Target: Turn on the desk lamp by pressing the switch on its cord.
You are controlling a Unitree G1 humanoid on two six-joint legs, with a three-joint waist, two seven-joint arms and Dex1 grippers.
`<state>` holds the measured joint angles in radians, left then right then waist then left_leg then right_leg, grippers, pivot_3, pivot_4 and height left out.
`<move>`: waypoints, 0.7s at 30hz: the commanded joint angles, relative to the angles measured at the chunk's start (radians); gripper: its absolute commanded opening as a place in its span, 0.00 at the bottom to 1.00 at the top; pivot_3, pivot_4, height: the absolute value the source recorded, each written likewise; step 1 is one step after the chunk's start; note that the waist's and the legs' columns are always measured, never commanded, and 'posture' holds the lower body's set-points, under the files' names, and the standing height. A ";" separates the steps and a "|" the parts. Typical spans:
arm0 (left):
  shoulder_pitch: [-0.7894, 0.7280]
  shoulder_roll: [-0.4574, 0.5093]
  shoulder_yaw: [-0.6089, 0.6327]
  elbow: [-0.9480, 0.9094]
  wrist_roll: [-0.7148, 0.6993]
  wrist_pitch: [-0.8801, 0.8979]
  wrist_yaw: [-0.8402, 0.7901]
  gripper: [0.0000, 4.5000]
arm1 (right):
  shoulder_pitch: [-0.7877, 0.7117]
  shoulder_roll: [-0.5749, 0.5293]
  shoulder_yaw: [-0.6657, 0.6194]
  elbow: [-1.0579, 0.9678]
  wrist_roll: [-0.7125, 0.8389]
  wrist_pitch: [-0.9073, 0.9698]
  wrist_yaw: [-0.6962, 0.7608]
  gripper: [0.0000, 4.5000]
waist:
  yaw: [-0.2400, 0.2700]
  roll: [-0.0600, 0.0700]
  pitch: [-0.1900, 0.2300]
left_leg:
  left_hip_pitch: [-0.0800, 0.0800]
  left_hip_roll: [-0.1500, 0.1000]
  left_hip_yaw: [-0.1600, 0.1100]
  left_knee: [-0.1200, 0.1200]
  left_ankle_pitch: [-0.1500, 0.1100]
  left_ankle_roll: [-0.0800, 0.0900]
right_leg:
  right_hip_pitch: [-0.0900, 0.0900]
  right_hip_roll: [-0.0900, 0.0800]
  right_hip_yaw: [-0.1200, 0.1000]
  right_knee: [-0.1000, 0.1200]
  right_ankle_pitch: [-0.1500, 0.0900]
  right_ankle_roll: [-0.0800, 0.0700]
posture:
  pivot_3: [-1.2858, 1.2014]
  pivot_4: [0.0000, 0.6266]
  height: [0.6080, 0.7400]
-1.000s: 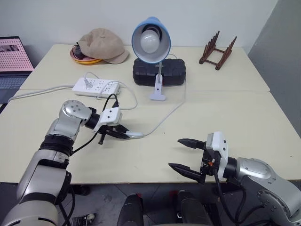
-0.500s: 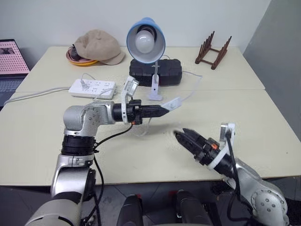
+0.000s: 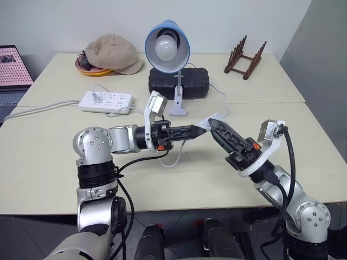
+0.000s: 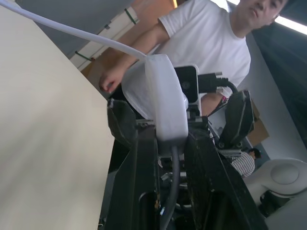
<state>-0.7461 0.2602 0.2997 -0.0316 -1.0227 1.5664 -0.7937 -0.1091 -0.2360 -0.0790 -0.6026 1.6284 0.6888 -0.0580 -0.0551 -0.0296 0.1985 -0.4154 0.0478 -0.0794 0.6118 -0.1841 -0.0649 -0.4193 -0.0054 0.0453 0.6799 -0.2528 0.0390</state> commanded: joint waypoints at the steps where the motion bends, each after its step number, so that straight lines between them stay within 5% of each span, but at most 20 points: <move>1: -0.008 -0.001 0.015 -0.032 -0.054 0.010 0.025 0.09 | -0.019 -0.017 0.005 -0.014 0.020 -0.019 0.002 1.00 | 0.000 0.000 0.000 | 0.000 0.000 0.000 0.000 0.000 0.000 | 0.000 0.000 0.000 0.000 0.000 0.000 | 0.52 0.24 1.00; 4: -0.009 0.000 0.016 -0.033 -0.076 0.012 0.044 0.09 | -0.016 -0.022 0.010 -0.017 0.027 -0.025 0.004 1.00 | 0.001 0.000 0.000 | -0.001 0.000 0.000 0.000 0.000 0.000 | 0.000 0.000 0.000 -0.001 0.000 0.000 | 0.52 0.24 1.00; 7: -0.009 0.000 0.010 -0.032 -0.090 0.008 0.061 0.09 | -0.013 -0.025 0.013 -0.019 0.028 -0.029 0.007 0.89 | 0.001 0.000 0.000 | -0.001 0.000 0.000 0.000 0.000 0.000 | 0.000 0.000 0.000 -0.001 0.000 0.000 | 0.52 0.24 1.00; 21: -0.006 0.022 -0.003 -0.020 -0.127 -0.004 0.079 0.09 | 0.004 -0.055 0.024 -0.024 0.038 -0.039 0.025 0.18 | 0.001 0.000 0.000 | -0.001 0.000 0.000 0.000 0.000 0.000 | 0.000 0.000 0.000 -0.001 0.000 0.000 | 0.52 0.24 1.00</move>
<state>-0.7454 0.2729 0.2920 -0.0309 -1.1162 1.5683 -0.7112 -0.1050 -0.2780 -0.0444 -0.5958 1.6541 0.6631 -0.0346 -0.0542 -0.0296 0.1985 -0.4164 0.0476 -0.0792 0.6115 -0.1841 -0.0650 -0.4197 -0.0055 0.0456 0.6787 -0.2530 0.0389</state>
